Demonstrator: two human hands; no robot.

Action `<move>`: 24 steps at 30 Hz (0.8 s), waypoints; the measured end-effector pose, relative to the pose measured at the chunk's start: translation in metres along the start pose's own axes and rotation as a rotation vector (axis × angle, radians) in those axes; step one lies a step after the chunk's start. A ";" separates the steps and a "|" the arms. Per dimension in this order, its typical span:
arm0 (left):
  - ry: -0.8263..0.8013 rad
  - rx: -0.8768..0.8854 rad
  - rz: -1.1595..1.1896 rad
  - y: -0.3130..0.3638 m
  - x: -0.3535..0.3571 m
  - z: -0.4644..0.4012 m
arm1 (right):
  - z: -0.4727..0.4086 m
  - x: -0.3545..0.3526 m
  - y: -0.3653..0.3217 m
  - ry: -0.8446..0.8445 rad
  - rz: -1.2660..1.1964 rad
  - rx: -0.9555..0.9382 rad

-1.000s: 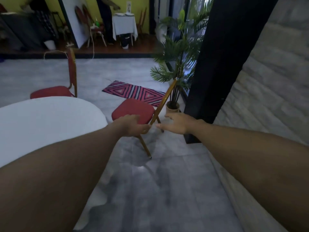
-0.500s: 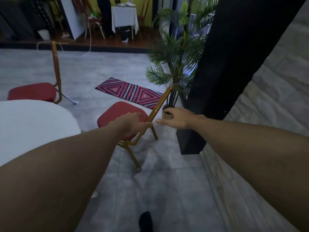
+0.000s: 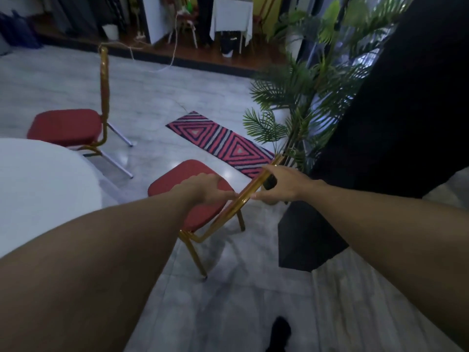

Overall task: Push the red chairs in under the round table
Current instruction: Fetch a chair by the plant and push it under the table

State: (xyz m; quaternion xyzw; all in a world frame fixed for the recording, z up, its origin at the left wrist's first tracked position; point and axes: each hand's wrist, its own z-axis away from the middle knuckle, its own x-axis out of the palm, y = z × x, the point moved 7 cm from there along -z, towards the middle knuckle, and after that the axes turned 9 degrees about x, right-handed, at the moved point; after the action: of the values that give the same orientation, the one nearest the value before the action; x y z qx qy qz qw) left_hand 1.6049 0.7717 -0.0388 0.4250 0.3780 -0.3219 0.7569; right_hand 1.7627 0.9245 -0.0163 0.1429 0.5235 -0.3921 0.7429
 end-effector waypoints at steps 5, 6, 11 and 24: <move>0.018 -0.140 0.057 0.005 0.015 -0.051 | -0.084 -0.008 0.026 -0.064 0.099 -0.135; 0.017 -0.161 0.080 0.006 0.018 -0.060 | -0.098 -0.009 0.029 -0.069 0.134 -0.160; -0.090 -0.251 0.181 0.024 0.060 -0.100 | -0.161 0.002 0.046 -0.111 0.341 -0.322; -0.043 -0.382 0.379 0.020 0.103 -0.150 | -0.222 0.024 0.033 -0.210 0.537 -0.624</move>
State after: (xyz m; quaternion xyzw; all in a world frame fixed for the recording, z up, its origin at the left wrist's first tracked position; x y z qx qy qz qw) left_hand 1.6288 0.8969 -0.1709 0.3308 0.3294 -0.1060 0.8780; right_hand 1.6426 1.0739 -0.1356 0.0014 0.4827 -0.0199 0.8756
